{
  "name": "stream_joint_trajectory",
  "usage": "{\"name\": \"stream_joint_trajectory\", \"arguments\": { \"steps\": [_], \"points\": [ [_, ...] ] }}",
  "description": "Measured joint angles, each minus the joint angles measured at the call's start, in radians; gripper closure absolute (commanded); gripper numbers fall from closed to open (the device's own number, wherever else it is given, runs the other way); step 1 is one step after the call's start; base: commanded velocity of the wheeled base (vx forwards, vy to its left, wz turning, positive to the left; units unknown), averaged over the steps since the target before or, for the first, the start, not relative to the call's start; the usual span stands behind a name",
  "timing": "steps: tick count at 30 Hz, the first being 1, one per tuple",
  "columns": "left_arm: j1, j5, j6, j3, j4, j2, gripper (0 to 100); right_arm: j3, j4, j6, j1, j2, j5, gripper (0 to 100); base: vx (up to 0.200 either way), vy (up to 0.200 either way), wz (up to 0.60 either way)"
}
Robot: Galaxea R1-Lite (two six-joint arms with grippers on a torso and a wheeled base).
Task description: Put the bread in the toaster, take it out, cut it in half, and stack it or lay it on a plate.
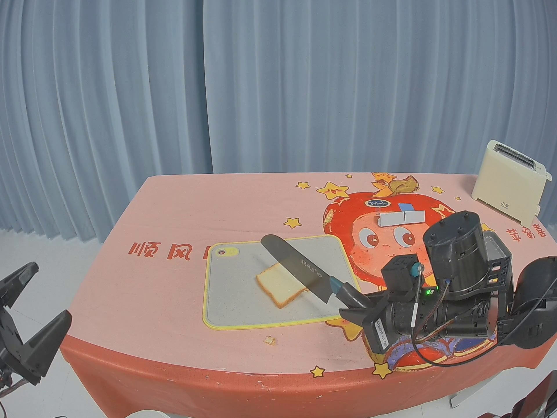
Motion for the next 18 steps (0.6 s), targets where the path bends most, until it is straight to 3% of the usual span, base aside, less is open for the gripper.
{"name": "stream_joint_trajectory", "arguments": {
  "steps": [4,7,12,18],
  "points": [
    [-0.01,-0.102,0.0,-0.007,-0.129,0.129,0,-0.001,0.0,0.0,0.0,0.0,0.0,100,0.0,0.0,0.0],
    [-0.021,-0.134,0.001,-0.016,-0.199,0.228,0,-0.001,0.0,0.0,0.0,0.0,0.0,100,0.0,0.0,0.0],
    [-0.071,-0.153,0.002,-0.044,-0.31,0.396,0,-0.002,0.0,0.0,0.001,0.0,0.0,100,0.0,0.0,0.0],
    [-0.185,-0.142,0.001,-0.127,-0.383,0.581,0,-0.003,0.0,0.0,0.0,0.0,0.0,100,0.0,0.0,0.0]
  ]
}}
